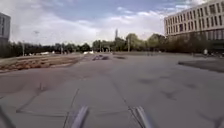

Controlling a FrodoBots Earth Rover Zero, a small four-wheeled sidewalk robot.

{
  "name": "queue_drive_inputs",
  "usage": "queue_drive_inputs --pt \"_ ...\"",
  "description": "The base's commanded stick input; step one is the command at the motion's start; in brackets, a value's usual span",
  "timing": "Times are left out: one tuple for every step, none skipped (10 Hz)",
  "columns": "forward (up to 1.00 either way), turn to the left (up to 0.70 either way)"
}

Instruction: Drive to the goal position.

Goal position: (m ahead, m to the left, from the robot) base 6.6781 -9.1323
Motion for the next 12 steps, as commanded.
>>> queue_drive_inputs --pt "0.7 -0.14" --pt "0.7 -0.14" --pt "0.7 -0.14" --pt "0.7 -0.14" --pt "0.7 -0.14" --pt "0.7 -0.14" --pt "0.7 -0.14" --pt "0.7 -0.14" --pt "0.7 -0.14" --pt "0.7 -0.14" --pt "0.7 -0.14" --pt "0.7 -0.14"
